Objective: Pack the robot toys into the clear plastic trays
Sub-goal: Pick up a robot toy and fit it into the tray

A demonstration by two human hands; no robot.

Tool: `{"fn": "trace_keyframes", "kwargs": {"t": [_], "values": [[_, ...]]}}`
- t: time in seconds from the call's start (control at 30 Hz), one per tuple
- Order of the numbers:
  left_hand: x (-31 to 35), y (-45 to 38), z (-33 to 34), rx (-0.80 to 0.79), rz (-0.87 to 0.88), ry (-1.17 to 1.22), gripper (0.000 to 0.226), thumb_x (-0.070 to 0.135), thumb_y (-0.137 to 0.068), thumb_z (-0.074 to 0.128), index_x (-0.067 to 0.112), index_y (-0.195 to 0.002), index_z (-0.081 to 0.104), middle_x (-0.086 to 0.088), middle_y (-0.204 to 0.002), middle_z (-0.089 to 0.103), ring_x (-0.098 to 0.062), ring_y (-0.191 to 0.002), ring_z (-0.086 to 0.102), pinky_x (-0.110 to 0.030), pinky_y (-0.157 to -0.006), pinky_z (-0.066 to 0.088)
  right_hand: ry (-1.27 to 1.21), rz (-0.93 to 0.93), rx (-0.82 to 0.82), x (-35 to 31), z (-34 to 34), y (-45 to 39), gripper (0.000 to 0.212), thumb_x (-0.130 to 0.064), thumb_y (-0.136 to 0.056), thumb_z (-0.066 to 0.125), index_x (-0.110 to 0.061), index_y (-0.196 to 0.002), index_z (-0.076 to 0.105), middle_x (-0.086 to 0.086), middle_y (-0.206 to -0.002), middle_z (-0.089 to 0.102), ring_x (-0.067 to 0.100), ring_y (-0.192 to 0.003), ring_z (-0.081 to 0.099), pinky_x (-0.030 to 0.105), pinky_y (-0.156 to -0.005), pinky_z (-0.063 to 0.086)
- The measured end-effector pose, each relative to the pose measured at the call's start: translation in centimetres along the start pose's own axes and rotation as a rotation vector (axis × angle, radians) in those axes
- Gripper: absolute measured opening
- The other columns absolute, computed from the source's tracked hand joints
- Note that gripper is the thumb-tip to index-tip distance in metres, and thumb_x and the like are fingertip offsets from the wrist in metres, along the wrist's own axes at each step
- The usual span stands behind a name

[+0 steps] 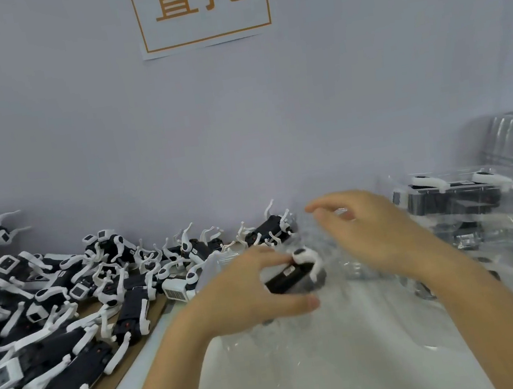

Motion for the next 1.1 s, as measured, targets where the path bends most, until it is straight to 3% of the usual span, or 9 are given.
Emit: {"fn": "trace_keyframes", "kwargs": {"t": [0.07,0.13,0.23,0.33,0.47,0.6,0.73,0.87,1.1], "values": [[-0.7,-0.2,1.0,-0.114,-0.057,-0.111,0.091,0.067,-0.055,0.082,0.041,-0.136,0.052,0.034,-0.136,0.033,0.017,-0.097,0.057,-0.008,-0.08,0.052,0.053,-0.052,-0.197,0.0,1.7,0.3,0.029,-0.034,-0.099,0.054,-0.037,-0.126,0.063,-0.025,-0.118,0.058,-0.005,-0.108,0.052,-0.004,-0.079,0.033],[-1.0,-0.5,2.3,-0.215,-0.066,-0.154,0.1,0.072,-0.047,0.078,0.045,-0.138,0.048,0.031,-0.14,0.033,0.003,-0.109,0.059,-0.023,-0.094,0.053,0.147,-0.011,-0.454,0.8,3.7,0.9,0.037,-0.036,-0.098,0.054,-0.047,-0.134,0.052,-0.02,-0.129,0.055,-0.001,-0.111,0.052,0.011,-0.09,0.04],[-1.6,-0.7,3.3,-0.296,-0.056,-0.126,0.098,0.069,-0.05,0.081,0.051,-0.136,0.038,0.031,-0.14,0.028,0.002,-0.13,0.038,-0.024,-0.107,0.037,0.283,0.096,-0.65,2.1,5.0,1.7,0.054,-0.034,-0.097,0.057,-0.054,-0.141,0.035,-0.013,-0.135,0.051,0.009,-0.113,0.055,0.028,-0.095,0.044],[-3.0,-1.3,1.9,-0.073,-0.047,-0.112,0.062,0.053,-0.072,0.081,0.048,-0.123,0.046,0.027,-0.138,0.037,0.008,-0.127,0.035,-0.02,-0.103,0.035,0.335,0.153,-0.65,2.6,5.1,1.7,0.06,-0.038,-0.094,0.062,-0.044,-0.147,0.035,-0.01,-0.142,0.049,0.012,-0.121,0.054,0.032,-0.1,0.045],[-6.9,-1.3,0.1,0.222,-0.166,-0.349,0.051,0.038,-0.086,0.073,0.041,-0.132,0.05,0.023,-0.141,0.043,-0.002,-0.136,0.035,-0.039,-0.12,0.019,0.414,0.161,-0.666,2.3,5.0,2.0,0.059,-0.046,-0.088,0.066,-0.044,-0.142,0.043,-0.011,-0.145,0.044,0.013,-0.125,0.052,0.034,-0.103,0.044],[-9.4,-0.8,-0.9,0.196,-0.206,-0.471,0.041,0.032,-0.079,0.079,0.042,-0.113,0.058,0.024,-0.113,0.058,-0.002,-0.11,0.051,-0.033,-0.106,0.03,0.355,0.104,-0.755,-0.2,5.5,2.7,0.059,-0.058,-0.077,0.075,-0.05,-0.13,0.051,-0.019,-0.13,0.052,0.008,-0.113,0.055,0.027,-0.087,0.044],[-9.3,-0.9,-0.4,0.369,-0.125,-0.485,0.026,0.007,-0.081,0.064,0.03,-0.078,0.053,0.025,-0.066,0.067,0.009,-0.081,0.052,-0.022,-0.087,0.026,0.384,0.088,-0.904,-1.7,7.4,3.9,0.06,-0.056,-0.065,0.086,-0.043,-0.117,0.06,-0.022,-0.102,0.055,0.005,-0.092,0.058,0.023,-0.071,0.045],[-8.3,-0.8,-2.0,0.572,-0.118,-0.239,0.024,0.008,-0.072,0.081,0.02,-0.077,0.061,0.013,-0.068,0.067,-0.005,-0.072,0.058,-0.03,-0.075,0.046,0.456,0.064,-0.873,-1.5,8.7,4.2,0.043,-0.041,-0.071,0.086,-0.033,-0.107,0.064,-0.017,-0.091,0.051,0.011,-0.086,0.058,0.024,-0.065,0.044],[-4.7,1.3,-6.8,0.916,-0.067,0.003,0.028,0.014,-0.076,0.084,0.027,-0.082,0.061,0.01,-0.075,0.064,0.003,-0.066,0.055,-0.01,-0.057,0.038,0.442,0.092,-0.671,0.3,9.2,3.1,0.031,-0.02,-0.084,0.074,-0.028,-0.113,0.064,-0.007,-0.097,0.046,0.016,-0.076,0.055,0.023,-0.056,0.04]]}}
Point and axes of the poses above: each hand's wrist, its own y-axis away from the middle knuckle, its own z-axis out of the palm, x = y × z, the point moved 4 cm from there along -y, towards the middle knuckle
